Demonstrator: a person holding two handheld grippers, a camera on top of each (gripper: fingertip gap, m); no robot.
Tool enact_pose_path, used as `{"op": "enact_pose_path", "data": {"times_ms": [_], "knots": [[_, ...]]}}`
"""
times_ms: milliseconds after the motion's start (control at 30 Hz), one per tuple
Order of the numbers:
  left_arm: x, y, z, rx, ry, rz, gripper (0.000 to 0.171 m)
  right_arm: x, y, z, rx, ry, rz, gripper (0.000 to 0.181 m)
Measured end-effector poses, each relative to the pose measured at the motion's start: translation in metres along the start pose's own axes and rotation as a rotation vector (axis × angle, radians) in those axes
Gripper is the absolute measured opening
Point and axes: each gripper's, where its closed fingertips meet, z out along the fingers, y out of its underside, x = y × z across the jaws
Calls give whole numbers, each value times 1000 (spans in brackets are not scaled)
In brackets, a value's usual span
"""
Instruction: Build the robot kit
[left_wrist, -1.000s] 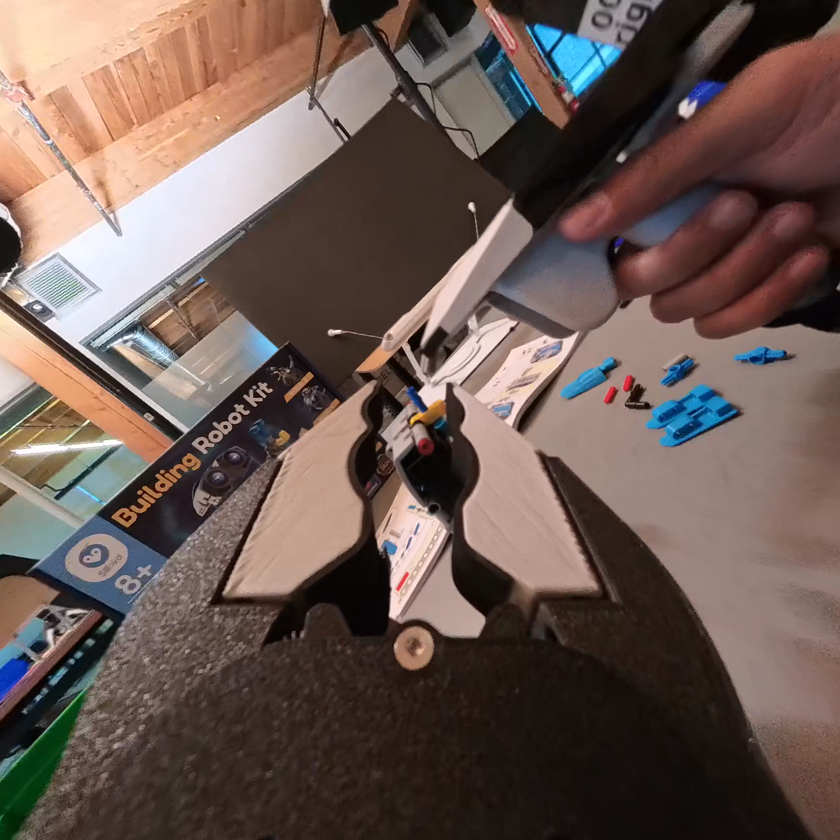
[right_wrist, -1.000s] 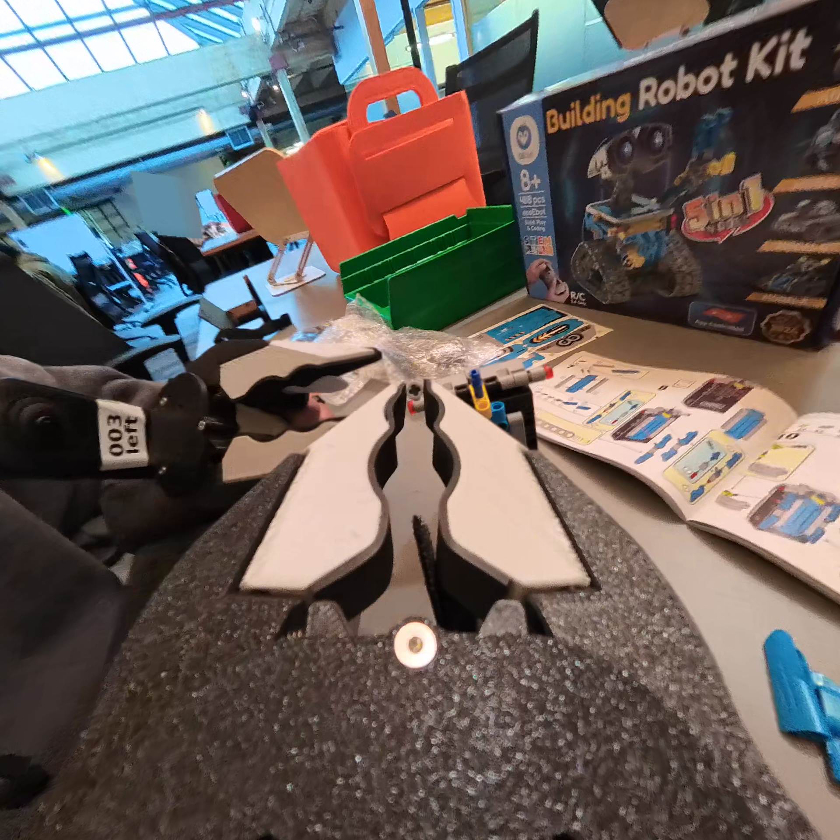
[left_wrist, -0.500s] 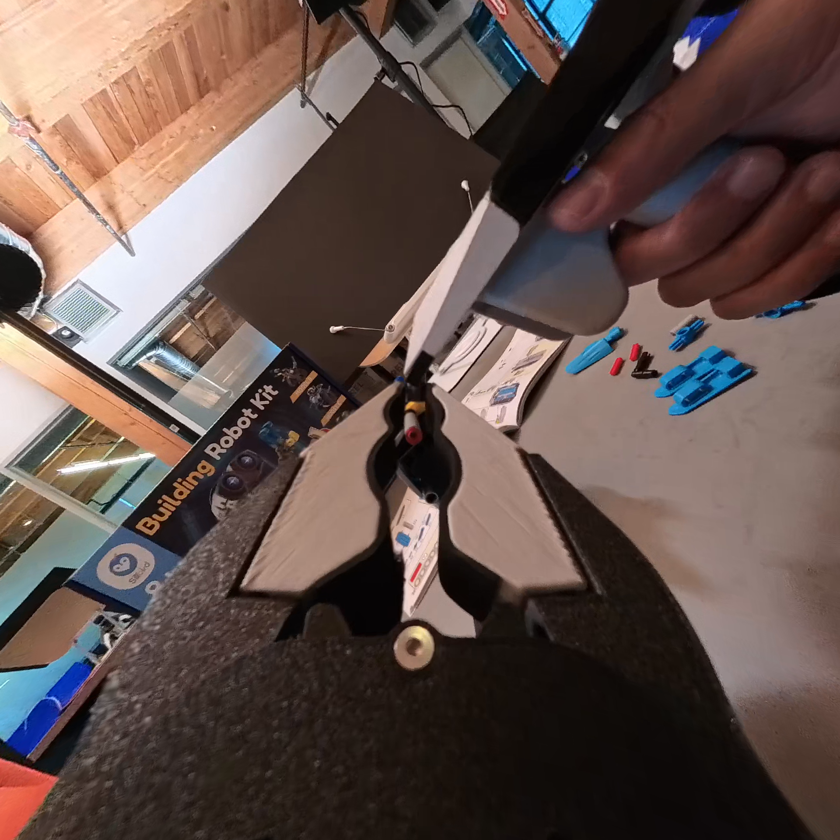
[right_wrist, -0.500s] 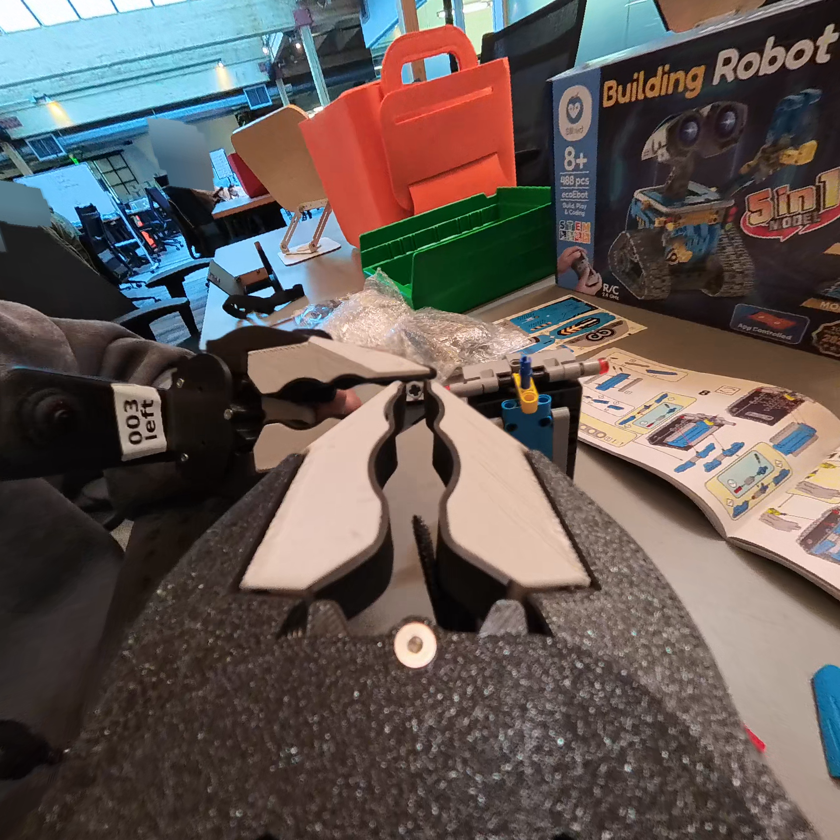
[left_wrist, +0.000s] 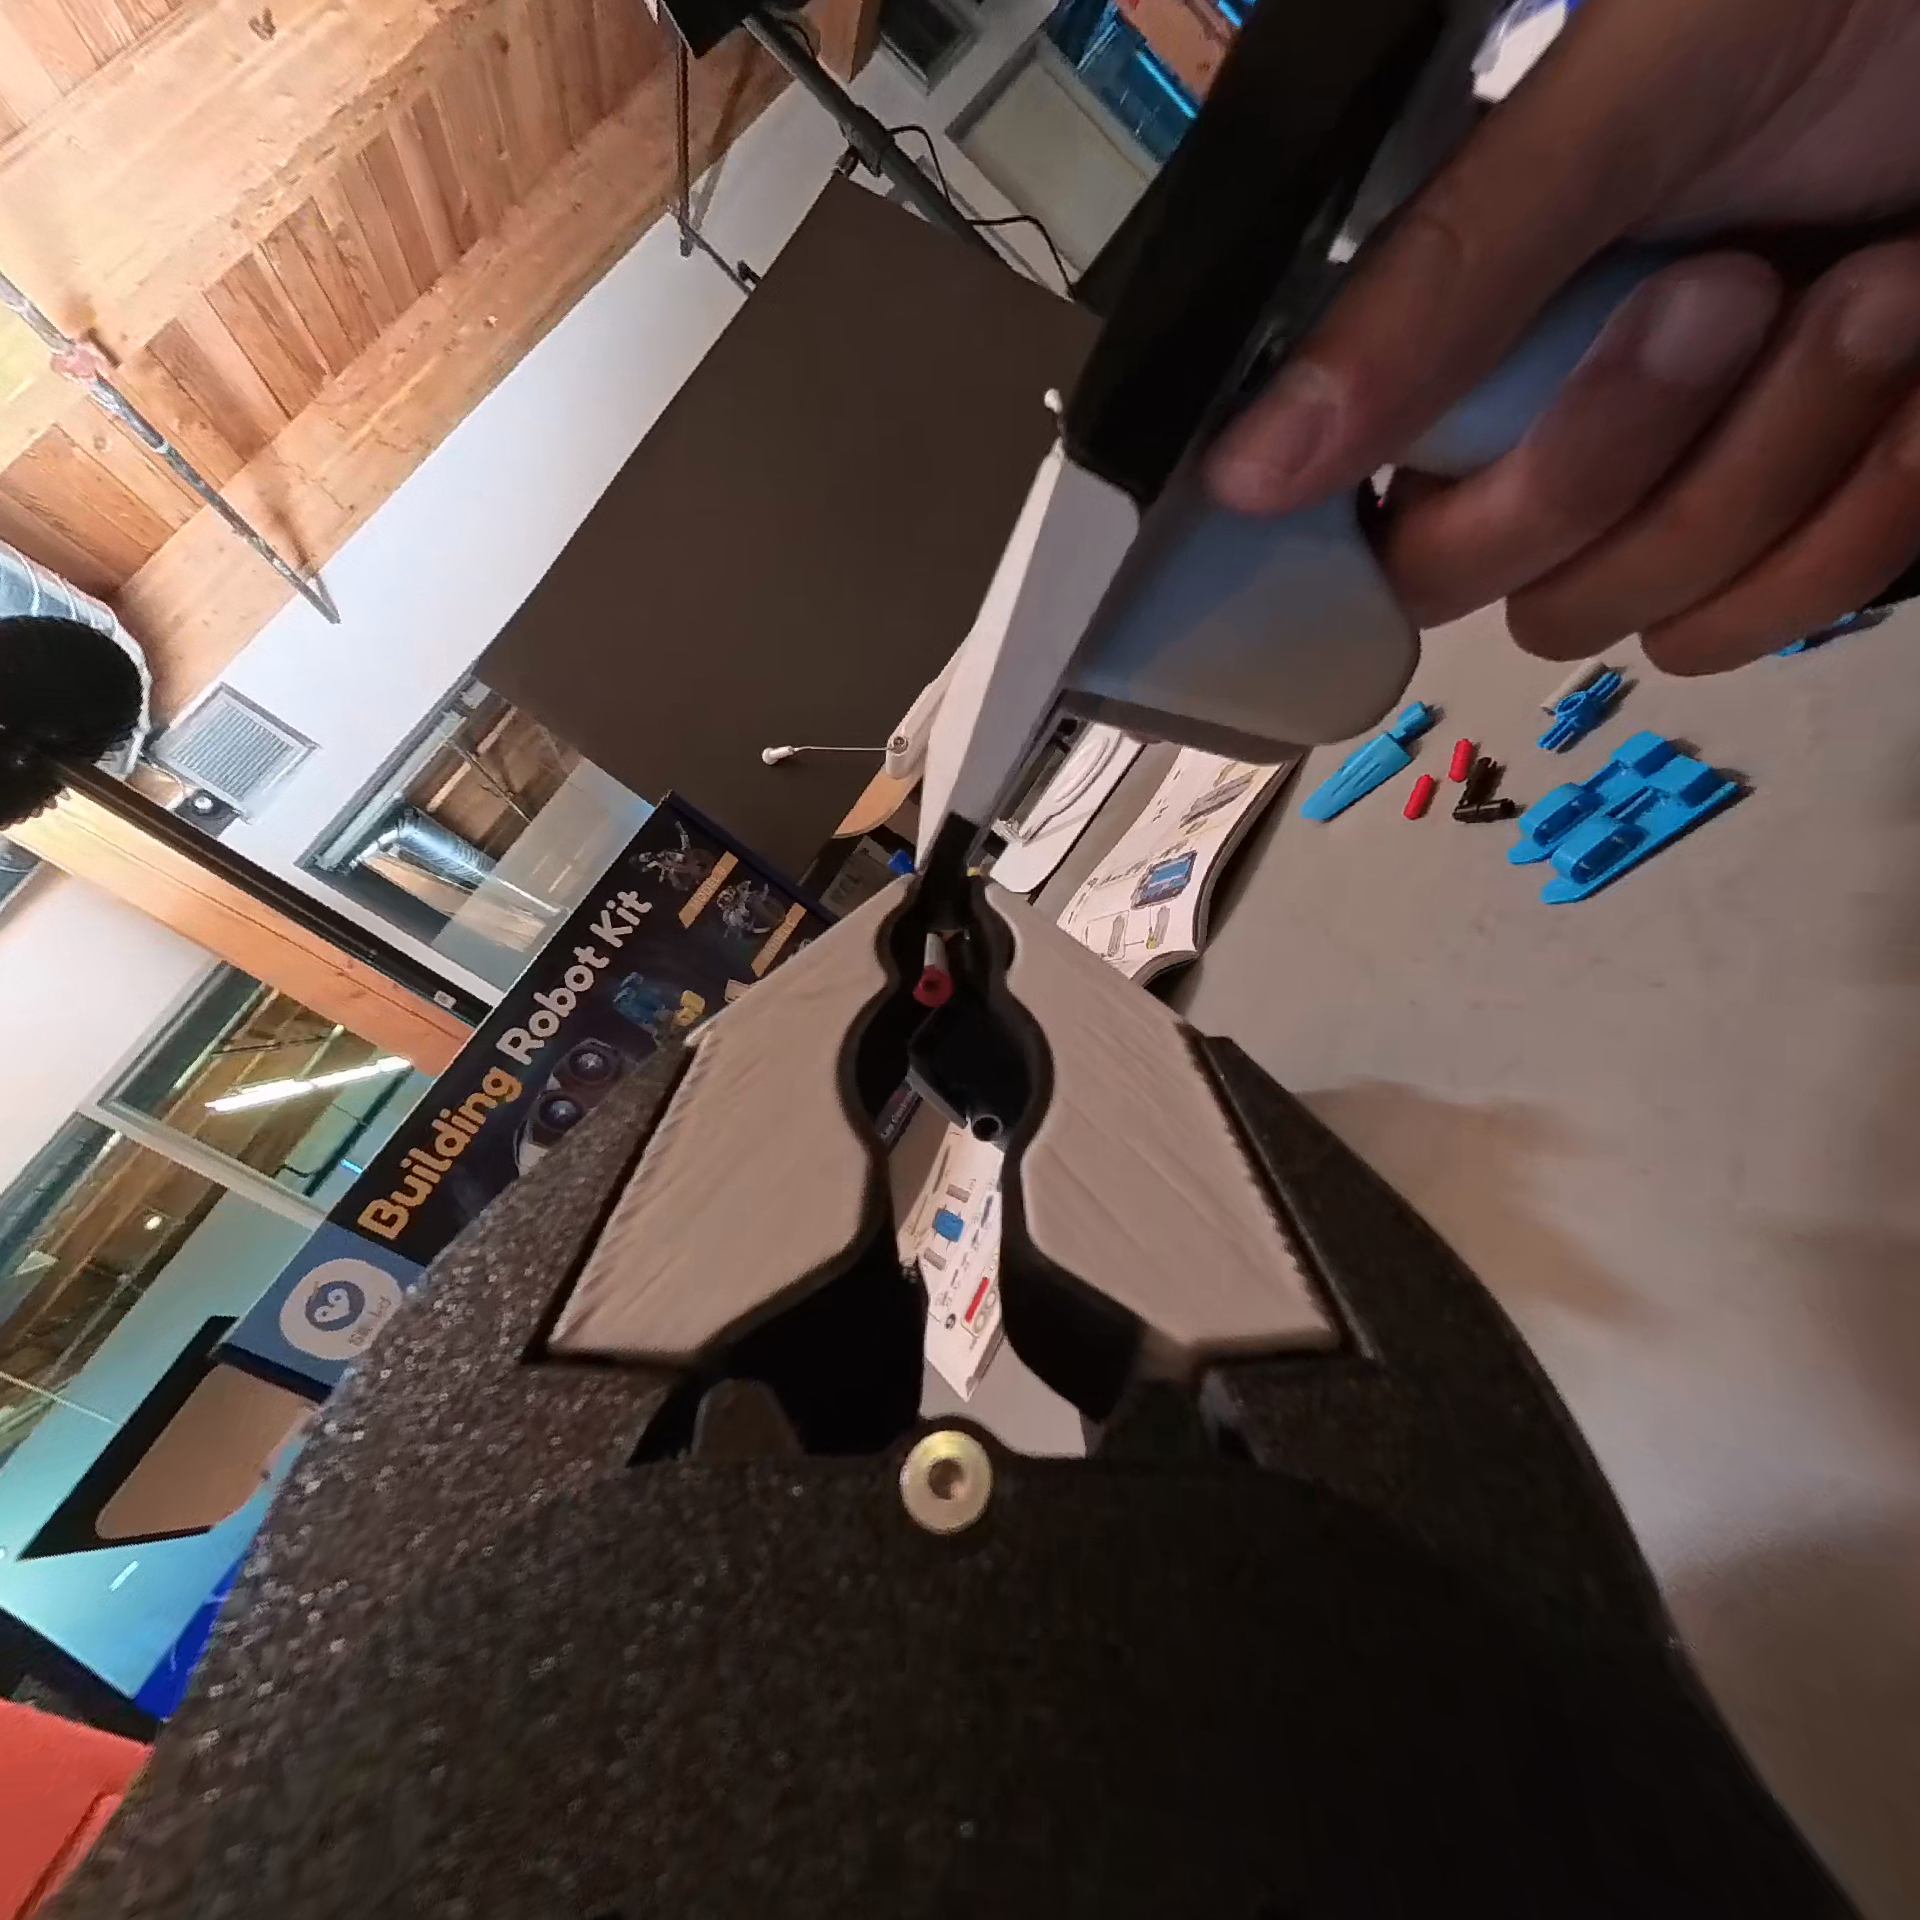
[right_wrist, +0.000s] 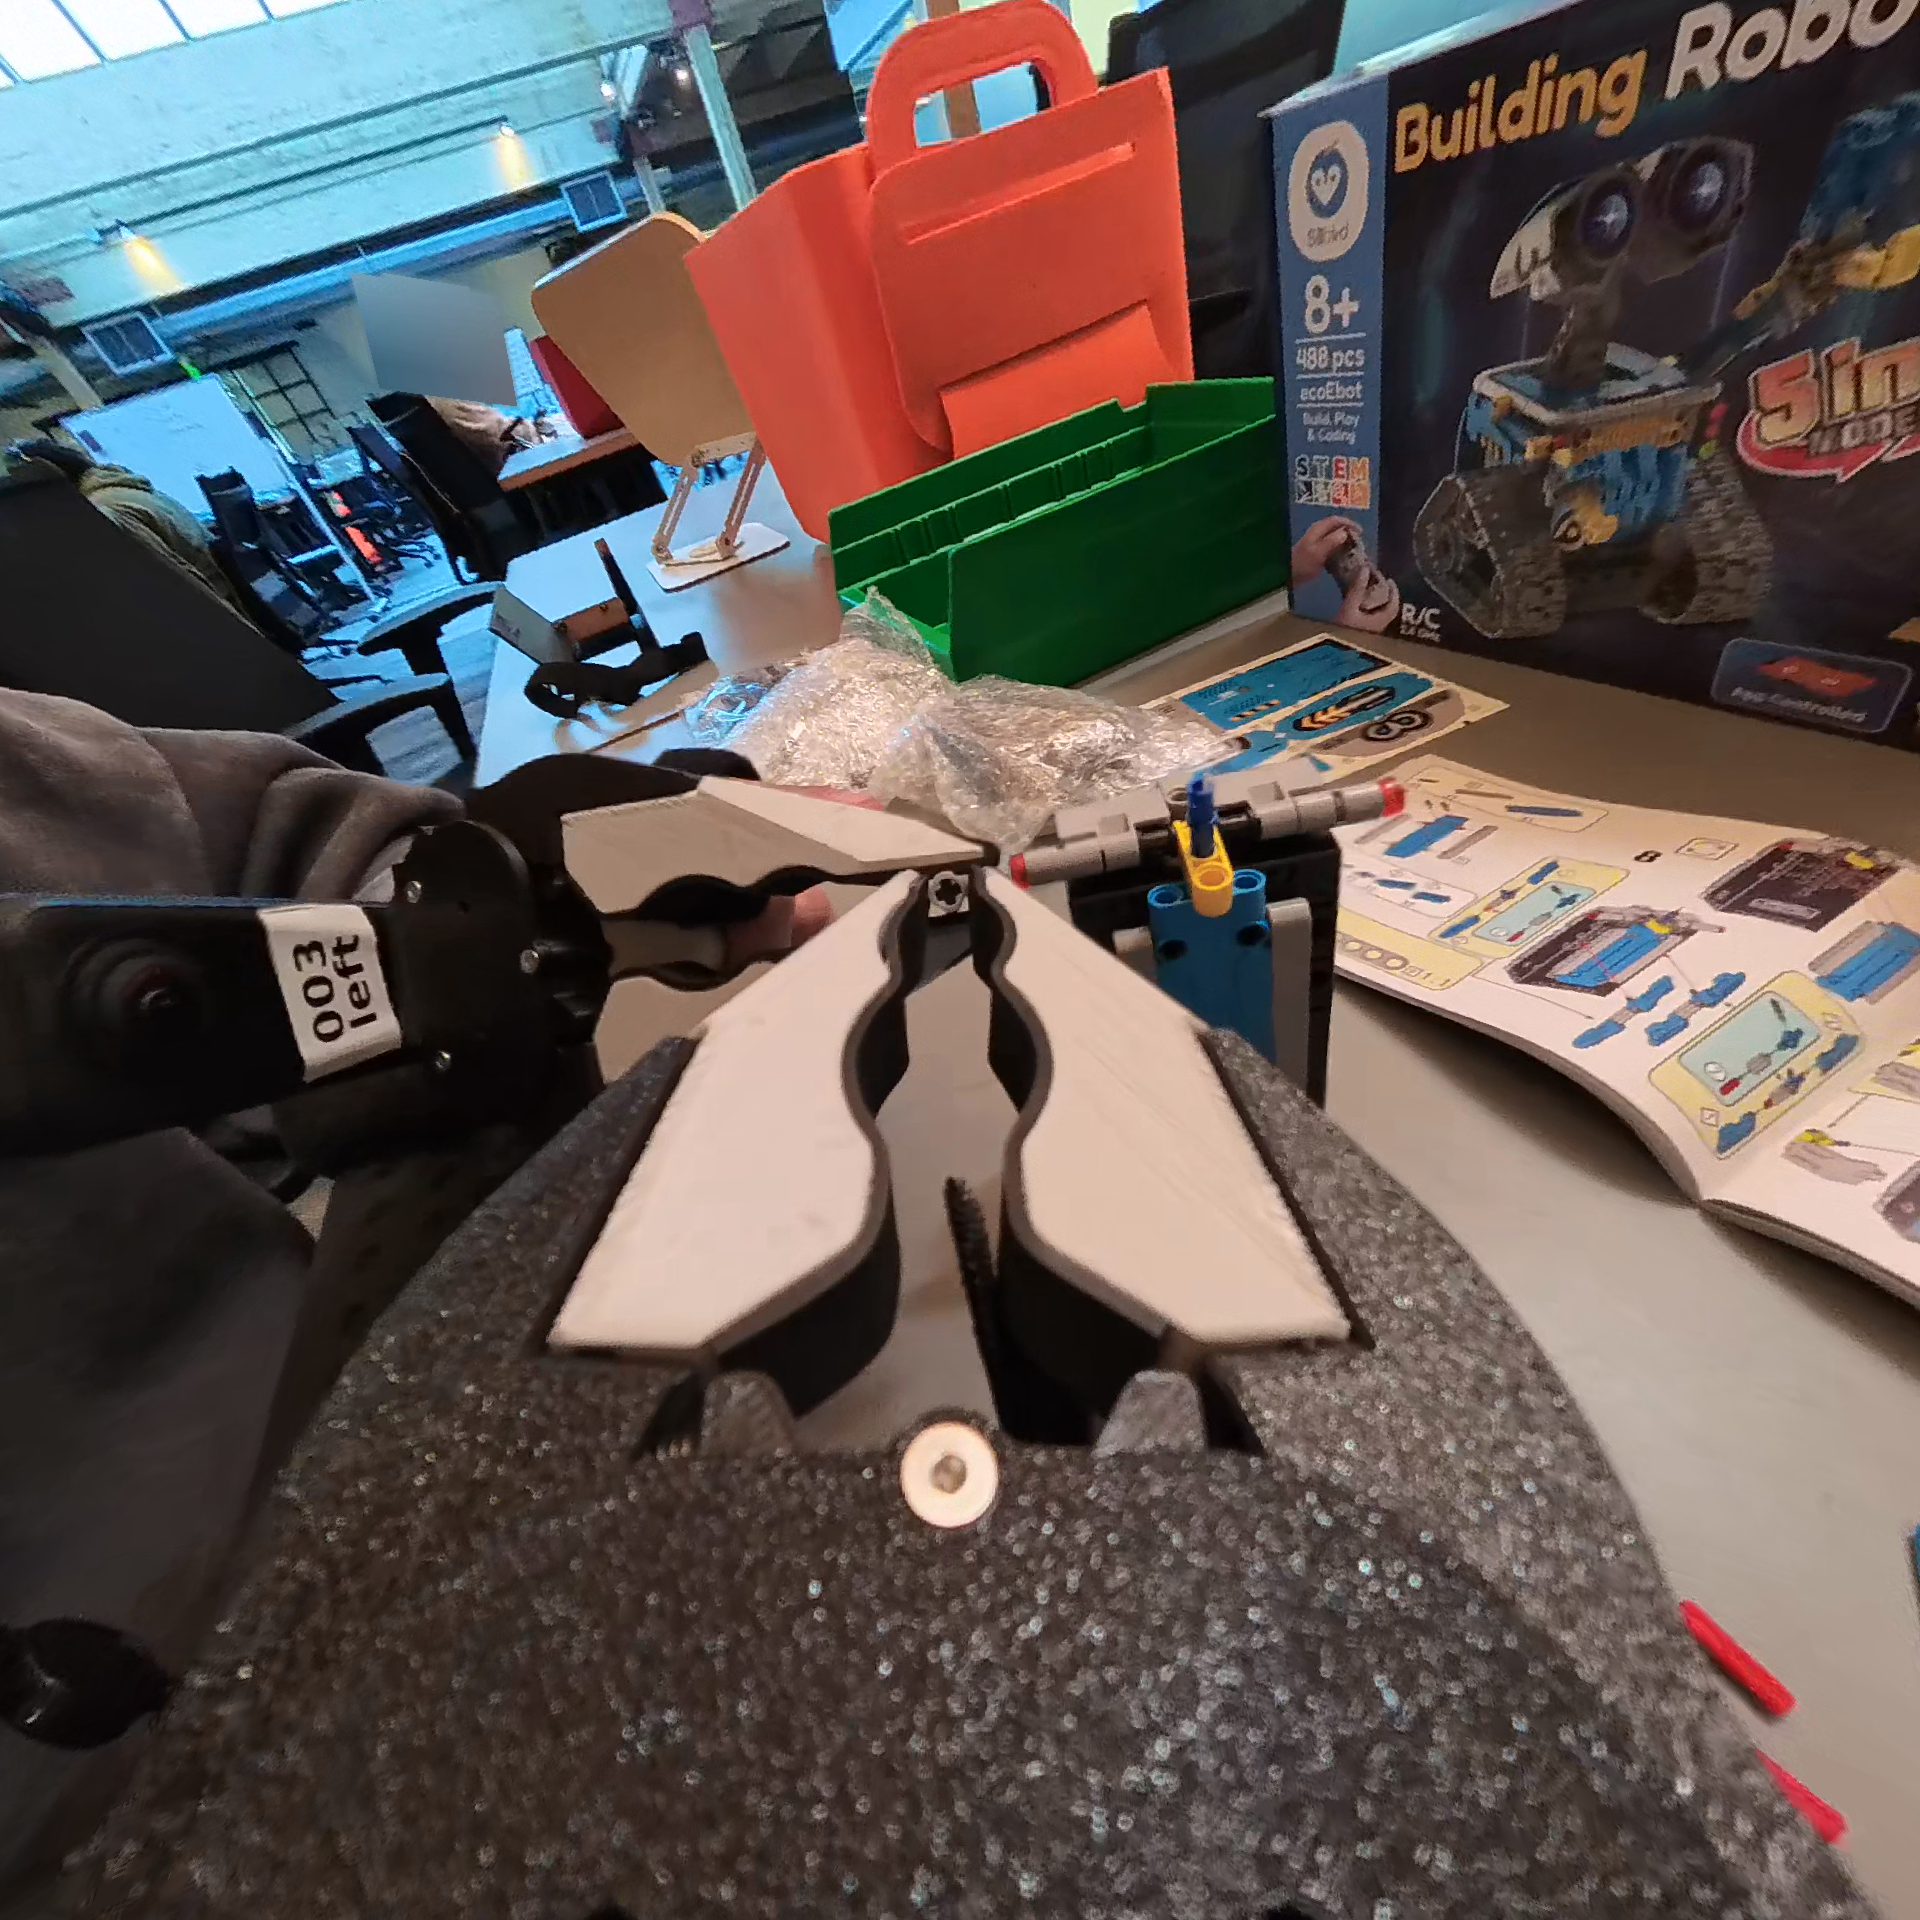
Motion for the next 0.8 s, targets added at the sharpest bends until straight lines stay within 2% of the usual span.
{"op": "enact_pose_path", "data": {"times_ms": [100,267,333,533,800], "knots": [[-2,-8,-5,58,8,-16,7,-8,-3,-3,15,-107,89,7],[0,-36,-23,240,91,-103,8,-36,-9,-22,1,-524,437,7],[2,-41,-26,263,86,-84,8,-40,-9,-26,-9,-605,519,7],[2,-48,-31,301,83,-79,15,-46,-5,-24,-31,-619,503,7],[4,-56,-38,348,99,-70,9,-55,-6,-29,-43,-694,530,7]]}}
